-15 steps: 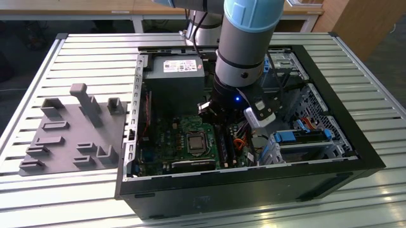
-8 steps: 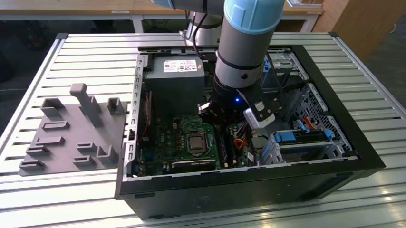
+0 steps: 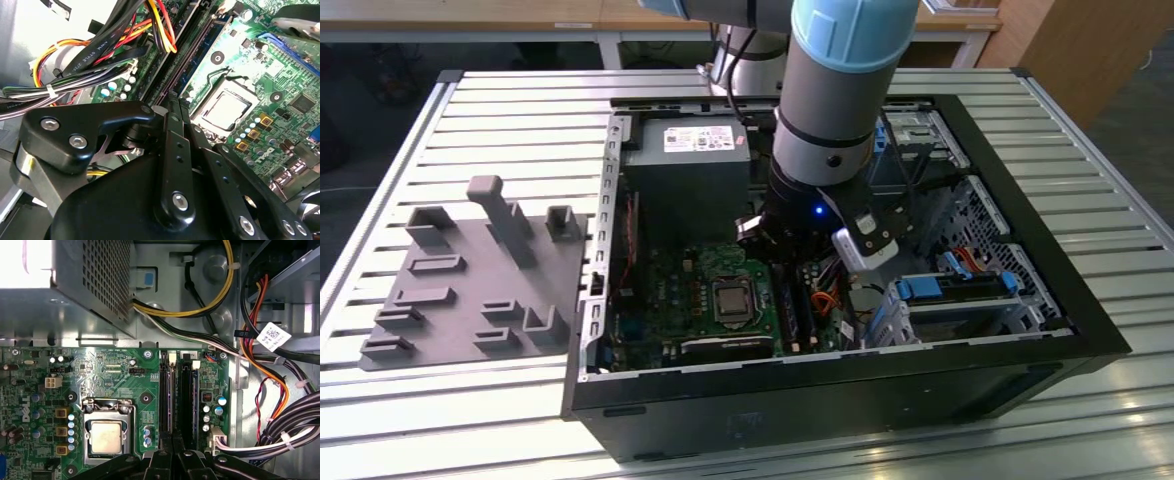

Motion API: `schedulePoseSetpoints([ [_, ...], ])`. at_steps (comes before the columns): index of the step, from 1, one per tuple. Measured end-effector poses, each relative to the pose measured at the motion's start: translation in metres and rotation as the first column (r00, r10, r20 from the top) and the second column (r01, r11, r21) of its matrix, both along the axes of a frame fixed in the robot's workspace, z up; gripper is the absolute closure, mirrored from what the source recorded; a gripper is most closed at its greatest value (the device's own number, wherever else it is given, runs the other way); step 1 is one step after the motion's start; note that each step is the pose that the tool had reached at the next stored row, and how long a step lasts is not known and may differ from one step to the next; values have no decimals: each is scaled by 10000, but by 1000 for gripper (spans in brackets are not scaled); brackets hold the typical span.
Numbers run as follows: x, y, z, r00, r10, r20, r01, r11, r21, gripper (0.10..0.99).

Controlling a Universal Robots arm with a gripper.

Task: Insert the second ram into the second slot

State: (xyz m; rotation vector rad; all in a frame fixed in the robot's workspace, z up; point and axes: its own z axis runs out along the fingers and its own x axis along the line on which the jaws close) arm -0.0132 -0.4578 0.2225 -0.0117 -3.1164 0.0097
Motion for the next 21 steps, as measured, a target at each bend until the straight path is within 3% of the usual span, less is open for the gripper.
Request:
schedulePoseSetpoints([
  [21, 8, -27, 2, 9999, -150, 0, 150, 9999, 25, 973],
])
